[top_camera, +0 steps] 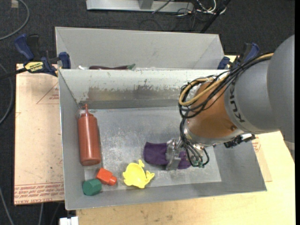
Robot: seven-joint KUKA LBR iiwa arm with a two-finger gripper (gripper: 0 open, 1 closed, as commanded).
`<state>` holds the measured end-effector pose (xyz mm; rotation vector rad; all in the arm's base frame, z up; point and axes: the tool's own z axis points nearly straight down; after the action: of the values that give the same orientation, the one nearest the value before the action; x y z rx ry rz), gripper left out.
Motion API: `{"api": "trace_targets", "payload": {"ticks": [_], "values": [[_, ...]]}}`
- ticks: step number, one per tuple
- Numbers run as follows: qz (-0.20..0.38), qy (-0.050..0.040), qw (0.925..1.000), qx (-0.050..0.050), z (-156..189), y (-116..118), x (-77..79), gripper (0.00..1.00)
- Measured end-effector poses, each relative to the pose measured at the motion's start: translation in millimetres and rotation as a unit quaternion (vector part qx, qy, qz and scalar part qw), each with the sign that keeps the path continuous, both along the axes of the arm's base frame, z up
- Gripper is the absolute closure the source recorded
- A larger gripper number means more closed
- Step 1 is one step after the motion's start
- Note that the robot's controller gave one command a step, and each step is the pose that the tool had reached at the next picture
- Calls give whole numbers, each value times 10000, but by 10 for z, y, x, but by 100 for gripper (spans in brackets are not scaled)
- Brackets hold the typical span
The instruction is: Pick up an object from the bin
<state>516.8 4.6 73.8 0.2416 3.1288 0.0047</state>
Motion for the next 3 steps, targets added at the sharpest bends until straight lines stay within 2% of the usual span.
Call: {"api": "trace_targets", "payload": {"ticks": [2,3], "values": [[2,-20,10000,2,250,1,10,100],[1,8,10000,3,351,1,-2,100]]}}
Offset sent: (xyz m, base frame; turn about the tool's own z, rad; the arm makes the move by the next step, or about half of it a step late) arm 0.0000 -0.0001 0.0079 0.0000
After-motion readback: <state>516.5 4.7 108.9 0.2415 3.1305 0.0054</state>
